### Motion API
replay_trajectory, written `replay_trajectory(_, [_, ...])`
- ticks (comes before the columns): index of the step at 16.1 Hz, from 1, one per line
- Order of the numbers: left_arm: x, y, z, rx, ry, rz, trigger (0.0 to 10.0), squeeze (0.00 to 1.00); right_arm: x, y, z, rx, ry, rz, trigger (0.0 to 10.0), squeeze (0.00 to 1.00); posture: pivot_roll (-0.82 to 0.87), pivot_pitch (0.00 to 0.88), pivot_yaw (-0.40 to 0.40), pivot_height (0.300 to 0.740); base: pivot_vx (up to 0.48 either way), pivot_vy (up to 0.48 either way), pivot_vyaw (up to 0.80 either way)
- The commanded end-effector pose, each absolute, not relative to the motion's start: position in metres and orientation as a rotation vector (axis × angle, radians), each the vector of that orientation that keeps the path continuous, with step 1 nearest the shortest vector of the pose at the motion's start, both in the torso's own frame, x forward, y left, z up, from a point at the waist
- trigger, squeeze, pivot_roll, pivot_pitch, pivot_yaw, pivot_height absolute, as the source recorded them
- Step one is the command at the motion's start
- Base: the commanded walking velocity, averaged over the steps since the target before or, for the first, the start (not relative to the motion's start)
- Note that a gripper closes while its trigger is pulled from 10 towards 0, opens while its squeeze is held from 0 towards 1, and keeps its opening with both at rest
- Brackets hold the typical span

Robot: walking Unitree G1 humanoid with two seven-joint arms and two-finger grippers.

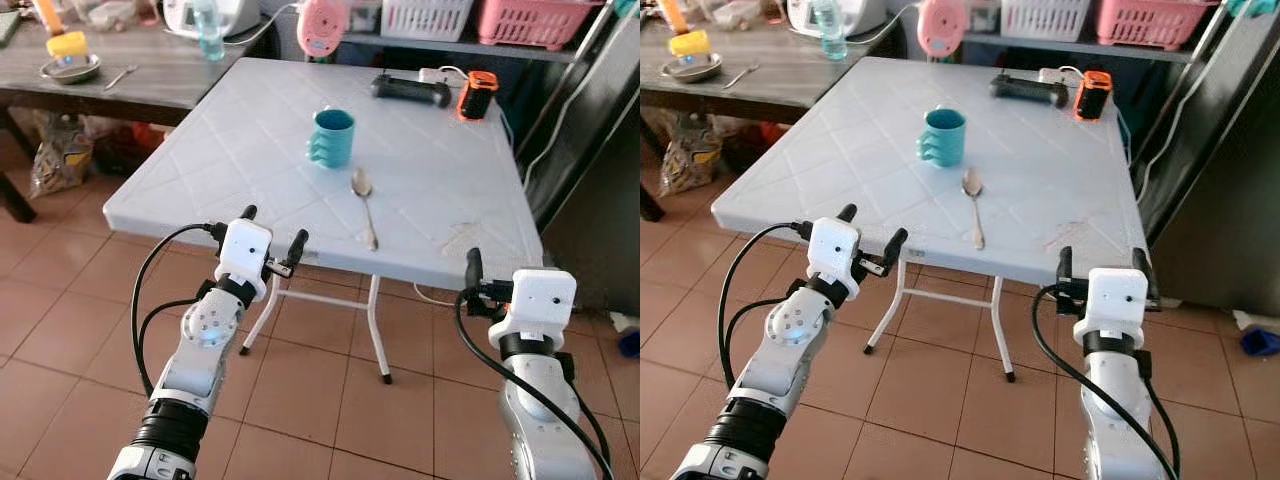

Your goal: Setting the table

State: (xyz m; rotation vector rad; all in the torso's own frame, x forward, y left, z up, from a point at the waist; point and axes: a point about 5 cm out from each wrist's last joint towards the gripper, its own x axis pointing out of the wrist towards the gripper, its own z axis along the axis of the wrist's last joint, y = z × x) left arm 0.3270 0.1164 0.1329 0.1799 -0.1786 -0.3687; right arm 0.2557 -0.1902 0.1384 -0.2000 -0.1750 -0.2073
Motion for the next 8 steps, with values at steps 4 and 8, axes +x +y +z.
replay_trajectory(4, [0.3267,0.1159,0.1365,0.173,-0.19,-0.385,10.0,0.0,0.257,-0.1877,0.1402,-0.201,-0.186,-0.205,10.0,0.0,0.18,0.09,-0.009,0.74,0.229,0.0,0.0])
replay_trajectory(8, [0.3265,0.115,0.1368,0.173,-0.192,-0.395,10.0,0.0,0.2573,-0.1876,0.1403,-0.202,-0.187,-0.204,10.0,0.0,0.18,0.09,-0.01,0.74,0.397,0.0,0.0])
